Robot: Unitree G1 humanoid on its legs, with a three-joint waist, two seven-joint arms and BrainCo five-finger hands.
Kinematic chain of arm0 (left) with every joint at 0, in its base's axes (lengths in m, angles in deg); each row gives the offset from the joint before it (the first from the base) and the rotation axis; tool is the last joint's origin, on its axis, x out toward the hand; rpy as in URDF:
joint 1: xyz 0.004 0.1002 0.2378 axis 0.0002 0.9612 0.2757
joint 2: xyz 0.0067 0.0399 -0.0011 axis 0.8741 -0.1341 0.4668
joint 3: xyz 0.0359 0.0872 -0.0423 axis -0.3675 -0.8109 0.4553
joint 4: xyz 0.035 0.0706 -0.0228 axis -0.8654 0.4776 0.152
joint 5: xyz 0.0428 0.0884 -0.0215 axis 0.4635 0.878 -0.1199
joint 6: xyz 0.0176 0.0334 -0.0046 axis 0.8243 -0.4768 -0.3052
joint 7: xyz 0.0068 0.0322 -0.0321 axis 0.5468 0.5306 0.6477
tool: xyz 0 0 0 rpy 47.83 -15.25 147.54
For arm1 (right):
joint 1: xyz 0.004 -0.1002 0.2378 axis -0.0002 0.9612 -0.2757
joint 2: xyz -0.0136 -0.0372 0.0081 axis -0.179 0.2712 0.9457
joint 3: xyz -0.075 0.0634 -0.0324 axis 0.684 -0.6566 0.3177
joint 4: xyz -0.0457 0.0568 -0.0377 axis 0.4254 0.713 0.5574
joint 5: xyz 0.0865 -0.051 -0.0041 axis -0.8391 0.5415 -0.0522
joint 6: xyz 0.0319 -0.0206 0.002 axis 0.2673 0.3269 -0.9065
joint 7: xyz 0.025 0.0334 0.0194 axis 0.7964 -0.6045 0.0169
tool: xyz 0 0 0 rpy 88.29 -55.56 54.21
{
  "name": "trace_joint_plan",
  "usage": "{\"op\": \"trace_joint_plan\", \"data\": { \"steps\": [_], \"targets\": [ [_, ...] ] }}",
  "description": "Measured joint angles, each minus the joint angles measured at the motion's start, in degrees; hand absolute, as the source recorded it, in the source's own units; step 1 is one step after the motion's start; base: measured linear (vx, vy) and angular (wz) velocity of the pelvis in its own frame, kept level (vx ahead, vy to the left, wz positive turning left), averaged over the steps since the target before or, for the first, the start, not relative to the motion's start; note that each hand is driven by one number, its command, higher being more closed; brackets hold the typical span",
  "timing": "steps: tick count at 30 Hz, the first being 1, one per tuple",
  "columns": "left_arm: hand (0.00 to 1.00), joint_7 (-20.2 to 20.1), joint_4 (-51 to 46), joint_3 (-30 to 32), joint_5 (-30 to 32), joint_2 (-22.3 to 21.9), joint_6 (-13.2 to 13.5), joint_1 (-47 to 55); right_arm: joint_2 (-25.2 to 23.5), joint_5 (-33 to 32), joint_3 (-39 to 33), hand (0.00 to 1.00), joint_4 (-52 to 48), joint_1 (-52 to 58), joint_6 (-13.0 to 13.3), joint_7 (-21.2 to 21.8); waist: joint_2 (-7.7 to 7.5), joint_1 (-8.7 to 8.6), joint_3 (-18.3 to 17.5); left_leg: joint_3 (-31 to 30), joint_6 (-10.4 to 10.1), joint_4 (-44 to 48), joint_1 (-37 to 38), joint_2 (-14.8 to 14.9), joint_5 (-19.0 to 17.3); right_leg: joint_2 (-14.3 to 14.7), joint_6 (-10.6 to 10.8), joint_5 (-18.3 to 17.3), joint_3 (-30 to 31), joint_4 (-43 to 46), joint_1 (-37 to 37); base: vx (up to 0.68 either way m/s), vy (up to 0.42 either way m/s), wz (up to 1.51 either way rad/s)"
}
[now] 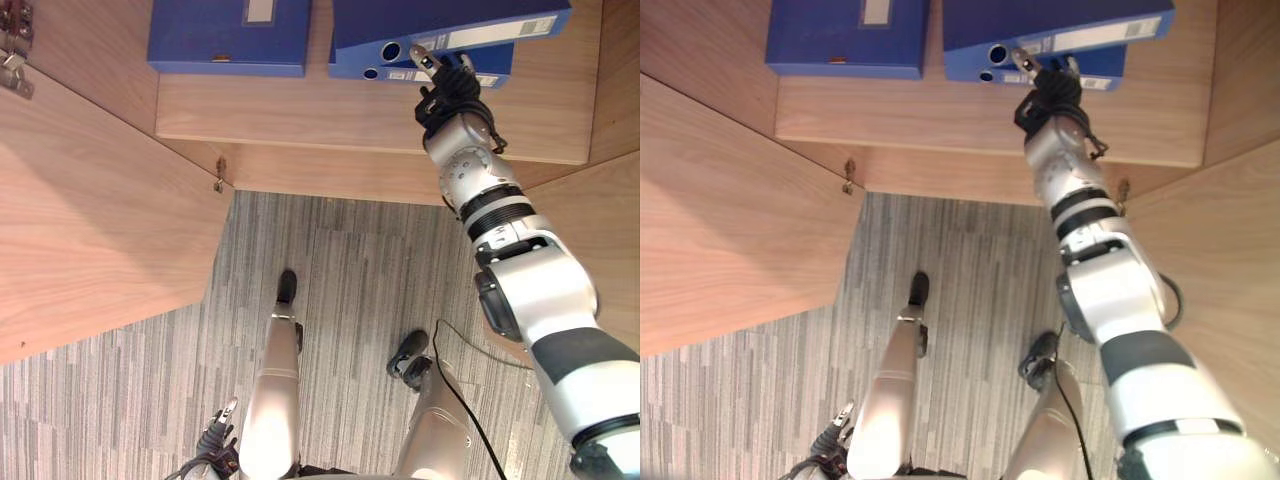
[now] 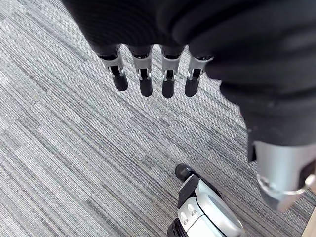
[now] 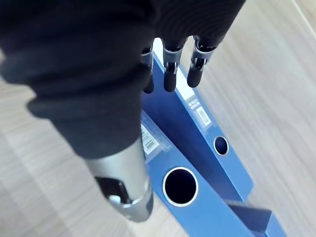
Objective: Walk over to the cabinet, pick up the folder, carry it to the office cabinet, place the folder inside the office cabinet, then close the office cabinet door
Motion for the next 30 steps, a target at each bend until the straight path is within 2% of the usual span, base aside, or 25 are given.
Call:
{"op": "trace_joint_plan", "data": {
  "steps": [2, 9, 20, 23, 30],
  "targets": [
    [0.0, -0.2, 0.0, 0.2, 0.0, 0.2, 0.2, 0.0, 0.6, 2.4, 1.6, 0.0, 0.3, 0.0, -1.1, 0.7, -0.5, -0.07, 0.3, 0.3, 0.0, -0.2, 0.4, 0.3, 0.0, 0.3, -0.1, 0.1, 0.3, -0.3, 0.1, 0.03, 0.031, -0.1],
    [0.0, -0.6, -0.1, 0.1, -1.0, 0.6, 0.5, 0.2, 1.5, 4.5, 4.4, 0.0, 2.5, 0.0, -1.8, 2.2, -1.38, -0.35, 0.8, 0.4, 0.0, -0.2, 0.4, 0.7, 0.0, 0.7, -0.2, 0.3, 0.3, -0.5, 0.1, 0.02, 0.023, -0.03],
    [0.0, -1.8, -0.8, 0.1, -1.2, 0.9, 0.6, 0.2, 2.5, 11.8, 9.5, 0.0, 3.2, 1.2, -4.5, 6.5, -1.96, -0.03, 1.6, 0.4, 0.7, 0.9, 0.2, 0.7, -0.6, 0.6, -0.1, 0.2, 0.6, -0.1, 0.0, 0.0, 0.0, 0.0],
    [0.0, -1.8, -1.0, 0.1, -1.1, 0.9, 0.6, 0.2, 2.4, 12.0, 11.1, 0.0, 4.3, 1.9, -5.3, 6.8, -1.95, 0.16, 1.6, 0.3, 0.9, 1.7, -0.3, 0.6, -0.9, 0.6, -0.1, 0.2, 0.6, 0.1, -0.1, 0.01, 0.032, 0.0],
    [0.0, -1.9, -1.2, 0.3, -0.9, 0.8, 0.6, 0.2, 2.4, 14.3, 11.3, 0.0, 4.3, 2.0, -5.3, 7.8, -1.91, 0.42, 1.9, 0.2, 0.9, 2.1, -0.6, 0.4, -0.9, 0.4, -0.1, 0.2, 0.6, 0.4, -0.3, 0.01, 0.038, 0.01]
  ]
}}
